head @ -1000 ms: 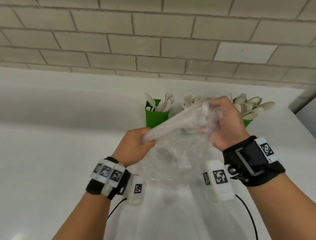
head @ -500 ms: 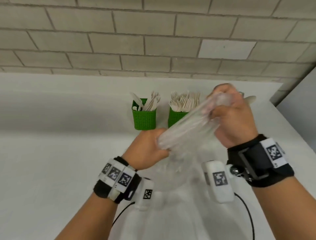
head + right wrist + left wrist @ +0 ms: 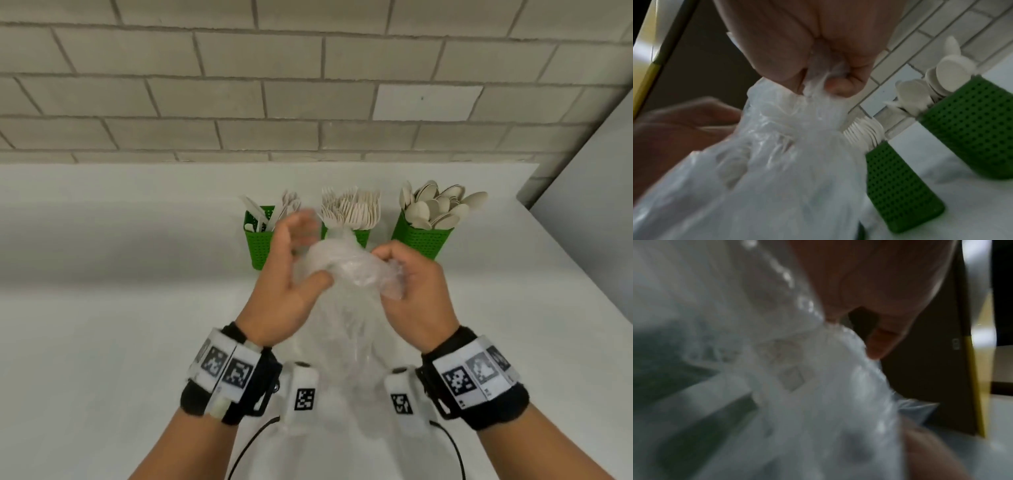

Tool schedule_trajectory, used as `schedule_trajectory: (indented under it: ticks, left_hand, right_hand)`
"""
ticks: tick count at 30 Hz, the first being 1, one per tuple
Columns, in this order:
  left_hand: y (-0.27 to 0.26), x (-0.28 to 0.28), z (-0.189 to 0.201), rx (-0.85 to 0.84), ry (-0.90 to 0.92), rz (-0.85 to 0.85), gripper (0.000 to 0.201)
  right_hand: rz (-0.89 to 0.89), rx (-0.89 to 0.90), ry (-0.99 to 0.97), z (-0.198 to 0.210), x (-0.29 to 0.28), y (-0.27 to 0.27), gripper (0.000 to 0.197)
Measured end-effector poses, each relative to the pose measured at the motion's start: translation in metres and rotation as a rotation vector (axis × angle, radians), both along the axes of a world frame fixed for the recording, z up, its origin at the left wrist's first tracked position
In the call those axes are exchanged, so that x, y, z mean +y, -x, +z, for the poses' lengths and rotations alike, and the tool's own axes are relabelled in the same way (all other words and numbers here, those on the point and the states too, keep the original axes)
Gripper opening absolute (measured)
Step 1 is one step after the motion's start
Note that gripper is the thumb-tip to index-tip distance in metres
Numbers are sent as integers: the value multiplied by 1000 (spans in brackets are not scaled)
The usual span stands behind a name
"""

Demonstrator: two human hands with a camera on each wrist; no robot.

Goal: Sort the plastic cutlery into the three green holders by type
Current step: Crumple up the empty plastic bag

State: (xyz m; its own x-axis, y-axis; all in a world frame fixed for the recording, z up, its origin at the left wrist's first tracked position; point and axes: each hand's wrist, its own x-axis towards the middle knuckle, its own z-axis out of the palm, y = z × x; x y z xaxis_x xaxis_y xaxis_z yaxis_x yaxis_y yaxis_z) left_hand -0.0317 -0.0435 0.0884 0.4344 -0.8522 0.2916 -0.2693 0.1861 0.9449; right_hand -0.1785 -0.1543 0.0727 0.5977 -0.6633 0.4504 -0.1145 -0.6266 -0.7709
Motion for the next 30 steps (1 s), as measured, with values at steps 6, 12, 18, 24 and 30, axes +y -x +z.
schedule_trajectory:
  ticks: [6,12,18,24,30]
  left_hand:
    - [13,-9,-11,-133,75,-127,58]
    - [14,-18,2,575,-54,222,19]
    - [16,-14,7,1364,-46,-295,17]
    - [12,-5,-8,454,-31,-79,53]
    - [32,-20,6,-74,117,-101,53]
  right_hand:
    - [310,-161,-360,37,16,-9,40]
    - [385,325,375,26,33,-6,108]
    - [450,229,644,18,14,-22,55]
    - [249,-43,291,29,-14,-24,24]
    - [240,-209,-325,44,-7,-46,31]
